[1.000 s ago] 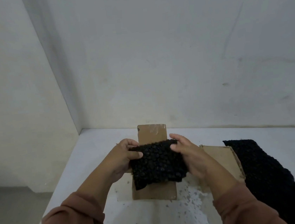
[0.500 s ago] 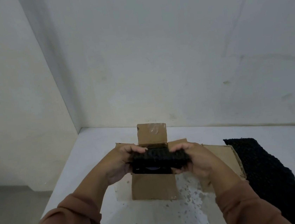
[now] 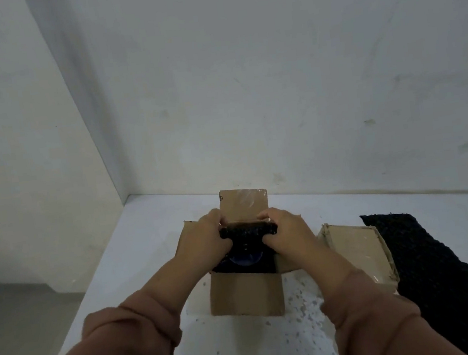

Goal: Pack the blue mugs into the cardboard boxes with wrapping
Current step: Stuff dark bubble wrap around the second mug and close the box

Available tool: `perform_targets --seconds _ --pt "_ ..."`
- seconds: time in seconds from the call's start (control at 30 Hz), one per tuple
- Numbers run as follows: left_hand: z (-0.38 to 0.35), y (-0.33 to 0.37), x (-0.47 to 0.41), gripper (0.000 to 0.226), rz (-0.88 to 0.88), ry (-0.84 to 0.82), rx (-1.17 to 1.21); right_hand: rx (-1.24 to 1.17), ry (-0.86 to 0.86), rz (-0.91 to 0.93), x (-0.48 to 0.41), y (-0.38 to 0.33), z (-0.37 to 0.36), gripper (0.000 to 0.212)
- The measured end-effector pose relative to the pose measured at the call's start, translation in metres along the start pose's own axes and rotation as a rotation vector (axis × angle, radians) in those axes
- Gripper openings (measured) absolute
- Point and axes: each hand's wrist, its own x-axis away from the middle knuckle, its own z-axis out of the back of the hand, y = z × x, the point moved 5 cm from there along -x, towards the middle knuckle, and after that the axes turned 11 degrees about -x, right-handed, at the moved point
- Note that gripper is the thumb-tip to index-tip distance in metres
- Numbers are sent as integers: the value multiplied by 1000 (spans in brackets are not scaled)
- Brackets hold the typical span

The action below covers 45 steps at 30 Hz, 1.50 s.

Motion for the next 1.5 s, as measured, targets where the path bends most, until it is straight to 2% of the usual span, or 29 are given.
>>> perform_targets --seconds 0.1,0.23,0.3,0.5,0.57,0.63,0.7,0.9,1.07,1.2,1.3,1.37,1.4,1.47,1.5 --pt "-3 4 -6 17 9 77 -91 151 78 26 -9 -3 1 42" --pt "-7 9 -8 14 -47 112 -135 281 -108 -79 -10 3 -9 38" --pt "-12 10 -9 17 -87 115 -193 280 -141 -119 -10 6 -13 40" --pt "-22 15 -12 22 -145 89 -196 276 56 -93 -13 11 -16 23" --pt "-31 17 -18 34 -140 26 -93 274 118 -113 -14 13 -14 20" --pt "-44 21 -23 42 -109 -130 100 279 165 -161 -14 17 -13 21" --pt "-53 25 -26 47 -124 -224 111 278 184 -188 -15 18 -14 24" --pt "-55 34 -26 52 -235 -257 59 271 254 -245 -18 26 -22 25" --pt "-63 33 -24 48 -257 -281 72 504 141 -129 -11 7 -23 29" --pt "-66 27 -24 51 -291 -332 55 564 67 -166 -22 5 -26 31" --pt "-68 27 -24 57 -328 -370 64 554 47 -90 -23 0 -21 27" --pt "-69 27 -25 50 -344 -323 65 470 46 -29 -19 1 -21 23" --pt "-68 26 -26 42 -362 -247 6 421 48 -23 -18 4 -22 22" --pt "-67 22 -28 33 -410 -44 -241 383 38 -45 -17 10 -26 25" --pt "-70 19 -29 35 -417 22 -344 391 43 -51 -16 11 -26 26"
